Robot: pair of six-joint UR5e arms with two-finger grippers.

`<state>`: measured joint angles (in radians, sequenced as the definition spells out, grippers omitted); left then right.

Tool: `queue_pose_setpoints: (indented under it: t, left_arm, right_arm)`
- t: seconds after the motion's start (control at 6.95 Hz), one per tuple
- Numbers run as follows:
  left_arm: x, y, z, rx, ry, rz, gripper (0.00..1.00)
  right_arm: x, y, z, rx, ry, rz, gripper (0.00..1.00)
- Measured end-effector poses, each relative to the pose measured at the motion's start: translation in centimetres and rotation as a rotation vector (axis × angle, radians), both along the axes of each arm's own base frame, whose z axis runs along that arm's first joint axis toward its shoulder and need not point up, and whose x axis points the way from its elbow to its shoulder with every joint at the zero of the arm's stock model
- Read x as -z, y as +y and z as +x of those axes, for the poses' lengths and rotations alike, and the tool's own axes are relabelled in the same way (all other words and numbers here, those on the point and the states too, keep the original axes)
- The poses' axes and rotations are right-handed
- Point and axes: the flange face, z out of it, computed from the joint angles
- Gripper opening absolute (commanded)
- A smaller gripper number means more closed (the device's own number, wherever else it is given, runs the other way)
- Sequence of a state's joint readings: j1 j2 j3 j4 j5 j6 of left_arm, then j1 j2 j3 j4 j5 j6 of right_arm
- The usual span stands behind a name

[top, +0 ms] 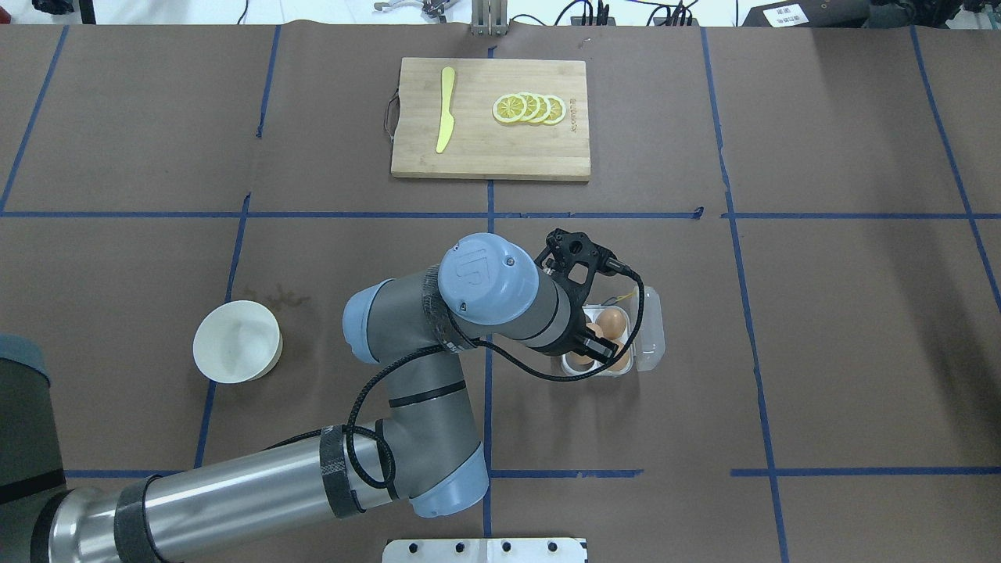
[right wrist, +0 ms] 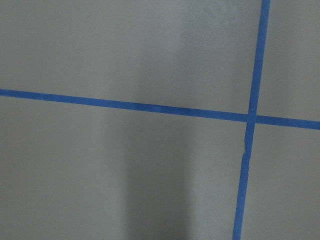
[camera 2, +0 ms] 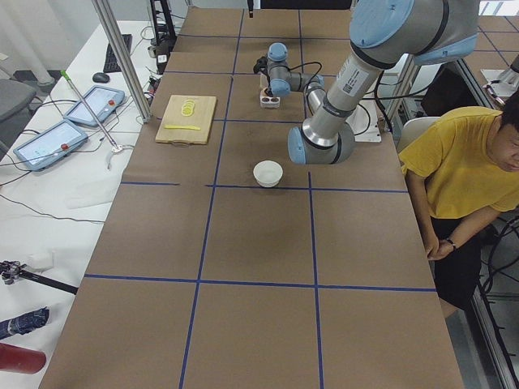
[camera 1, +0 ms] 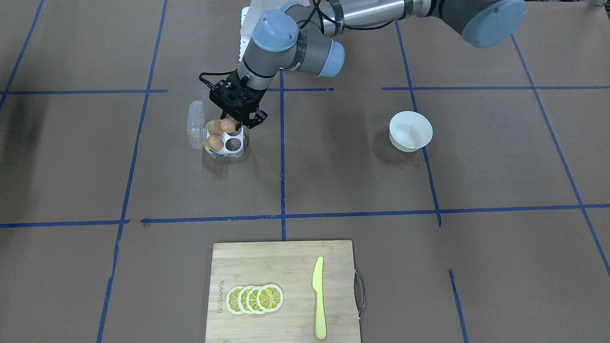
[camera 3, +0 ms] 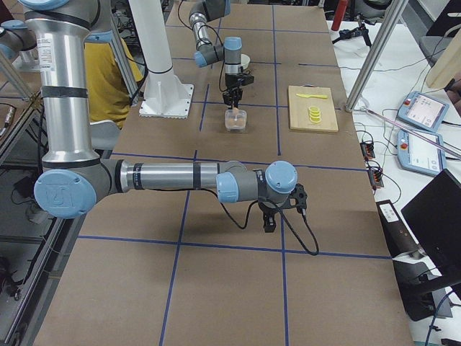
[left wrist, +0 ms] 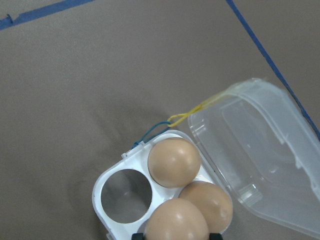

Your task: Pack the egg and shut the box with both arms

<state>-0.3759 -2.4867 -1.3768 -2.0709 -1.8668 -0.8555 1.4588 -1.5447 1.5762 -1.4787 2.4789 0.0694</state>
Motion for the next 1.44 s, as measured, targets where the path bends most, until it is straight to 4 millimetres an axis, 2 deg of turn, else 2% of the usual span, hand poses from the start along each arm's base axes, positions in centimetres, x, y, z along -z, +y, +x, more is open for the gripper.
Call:
queue_pose_setpoints:
  t: [0.58,1.01,1.15,1.44]
  left_arm:
    - [0.1,-0.1,-0.2,0.002,0.003,0.001,1.00]
    - [-0.6,-1.1,-1.2,0.019,-0.005,-0.002,1.00]
    - [-1.7,-1.9,-3.2,0.040,-0.005,-0.006,1.00]
    - [-5.6,-4.3,-10.2,0.107,-0.059,-0.034,1.00]
  right_arm:
    - [0.0,0.0,0.0,0.000,-0.001,0.000,1.00]
    - [0.0,0.0,0.0,-0.001,-0.002,0.000,1.00]
    - [0.3,-0.1,-0.3,0.004,-0.002,0.003,1.00]
    - [1.8,-0.1,-1.6,-0.003,-0.004,-0.005,1.00]
